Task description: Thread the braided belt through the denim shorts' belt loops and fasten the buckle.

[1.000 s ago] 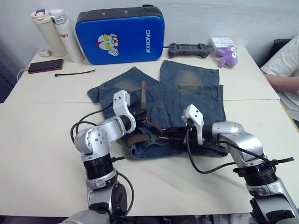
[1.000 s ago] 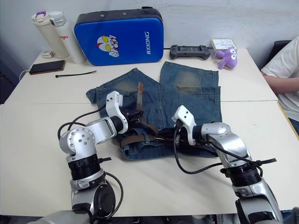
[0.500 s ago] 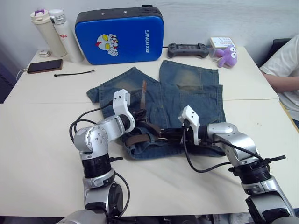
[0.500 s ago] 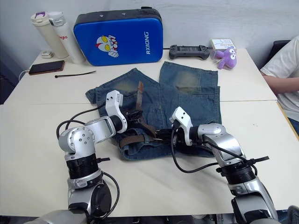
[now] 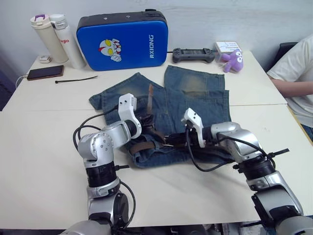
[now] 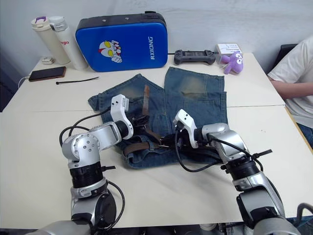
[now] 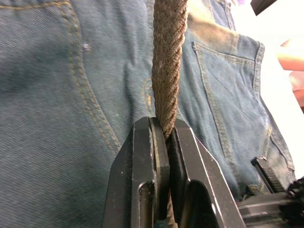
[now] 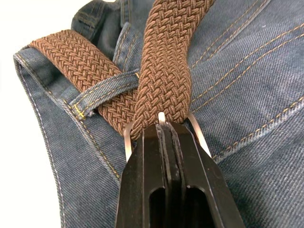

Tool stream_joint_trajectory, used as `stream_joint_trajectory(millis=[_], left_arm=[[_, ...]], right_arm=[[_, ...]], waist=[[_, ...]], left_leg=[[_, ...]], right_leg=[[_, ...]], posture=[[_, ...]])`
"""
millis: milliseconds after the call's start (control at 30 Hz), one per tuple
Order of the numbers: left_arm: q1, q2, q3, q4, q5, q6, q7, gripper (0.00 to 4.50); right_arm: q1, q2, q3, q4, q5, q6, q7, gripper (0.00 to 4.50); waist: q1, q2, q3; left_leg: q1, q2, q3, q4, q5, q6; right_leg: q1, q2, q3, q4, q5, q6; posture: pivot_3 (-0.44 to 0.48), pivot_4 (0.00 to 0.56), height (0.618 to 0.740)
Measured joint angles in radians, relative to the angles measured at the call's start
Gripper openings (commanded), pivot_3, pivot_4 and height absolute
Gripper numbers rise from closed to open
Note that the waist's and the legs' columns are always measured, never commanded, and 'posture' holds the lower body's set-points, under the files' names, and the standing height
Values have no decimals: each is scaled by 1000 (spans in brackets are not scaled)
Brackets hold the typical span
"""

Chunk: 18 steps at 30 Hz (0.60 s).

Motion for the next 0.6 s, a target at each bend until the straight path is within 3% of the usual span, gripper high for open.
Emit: stream_joint_trajectory(millis=[233,600], left_arm=[[0,-20,-11,-31,-5,0,-2,0],[-43,-30,53,42,-22,-15,-11,0]], right_arm=[[-45,-36,110,-83,-83,62,22,43],[-6,-1,108,-145,-115,103,-54,43]], waist=[[0,1,-10],[-6,-7,-19]], left_leg=[[2,2,-1,-3,-2,-3],[12,2,-1,-8,-3,-5]], right_leg=[[1,1,-1,-3,0,0],[10,1,-1,-7,0,0]], posture=[[0,150,740],[0,150,740]])
